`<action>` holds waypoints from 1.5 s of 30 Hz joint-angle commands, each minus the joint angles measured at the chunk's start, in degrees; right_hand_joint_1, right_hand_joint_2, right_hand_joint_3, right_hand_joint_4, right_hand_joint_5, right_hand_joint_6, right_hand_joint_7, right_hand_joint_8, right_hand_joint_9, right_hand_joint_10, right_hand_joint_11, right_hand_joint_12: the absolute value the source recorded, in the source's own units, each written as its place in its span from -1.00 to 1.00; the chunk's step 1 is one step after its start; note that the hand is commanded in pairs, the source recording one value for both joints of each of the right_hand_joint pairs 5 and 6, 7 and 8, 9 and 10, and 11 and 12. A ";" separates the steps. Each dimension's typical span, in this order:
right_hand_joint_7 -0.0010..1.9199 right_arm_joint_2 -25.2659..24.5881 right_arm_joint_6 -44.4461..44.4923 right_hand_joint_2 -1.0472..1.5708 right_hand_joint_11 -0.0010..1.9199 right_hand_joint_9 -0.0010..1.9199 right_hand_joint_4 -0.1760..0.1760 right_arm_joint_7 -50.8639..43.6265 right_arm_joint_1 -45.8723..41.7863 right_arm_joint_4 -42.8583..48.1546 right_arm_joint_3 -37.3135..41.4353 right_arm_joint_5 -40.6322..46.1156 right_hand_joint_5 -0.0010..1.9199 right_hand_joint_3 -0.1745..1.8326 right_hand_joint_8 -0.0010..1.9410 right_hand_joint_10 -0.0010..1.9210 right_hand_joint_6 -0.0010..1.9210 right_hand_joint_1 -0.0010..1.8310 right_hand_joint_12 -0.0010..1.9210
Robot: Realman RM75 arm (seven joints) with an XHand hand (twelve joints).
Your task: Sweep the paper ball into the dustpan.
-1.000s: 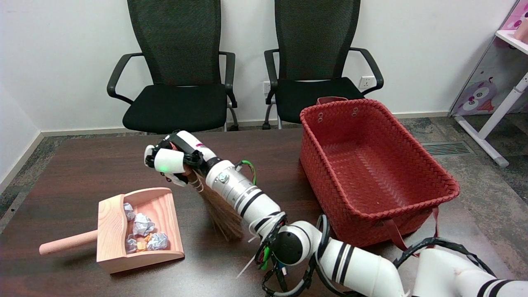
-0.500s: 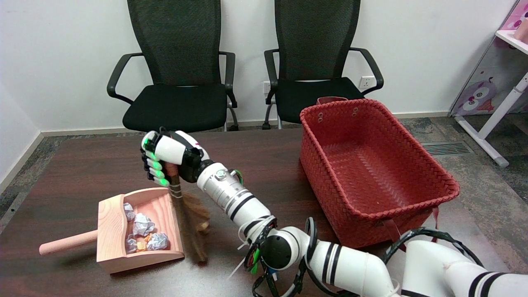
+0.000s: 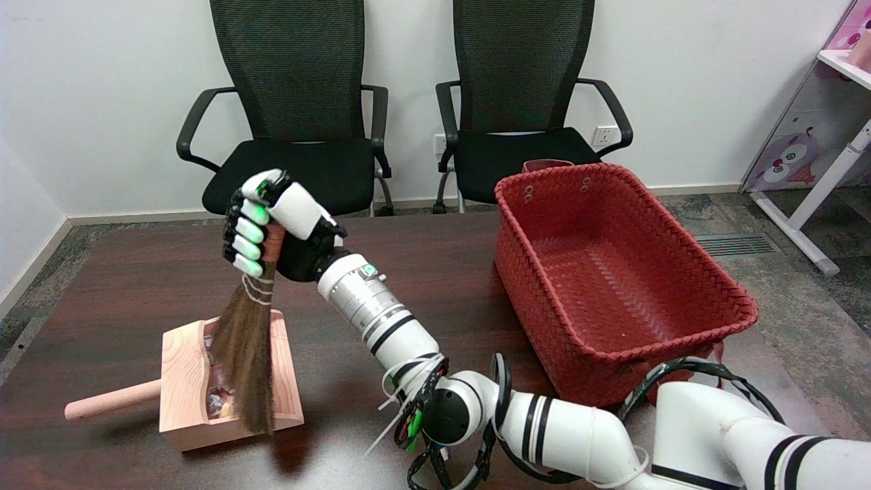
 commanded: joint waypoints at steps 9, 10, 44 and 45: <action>1.00 6.65 -7.13 0.42 1.00 1.00 0.03 19.24 1.49 -8.88 -0.99 -10.16 1.00 0.74 0.98 1.00 1.00 -0.20 1.00; 1.00 7.70 -6.72 0.46 1.00 1.00 0.03 15.72 1.51 -9.83 -0.23 -11.31 1.00 0.73 0.98 1.00 1.00 -0.21 1.00; 1.00 27.26 -5.34 1.00 1.00 1.00 0.32 -45.32 -14.14 -36.58 13.80 13.21 1.00 0.74 0.98 1.00 1.00 -0.34 1.00; 1.00 27.60 -5.80 1.00 1.00 1.00 0.32 -45.32 -14.99 -36.97 14.49 13.21 1.00 0.74 0.98 1.00 1.00 -0.34 1.00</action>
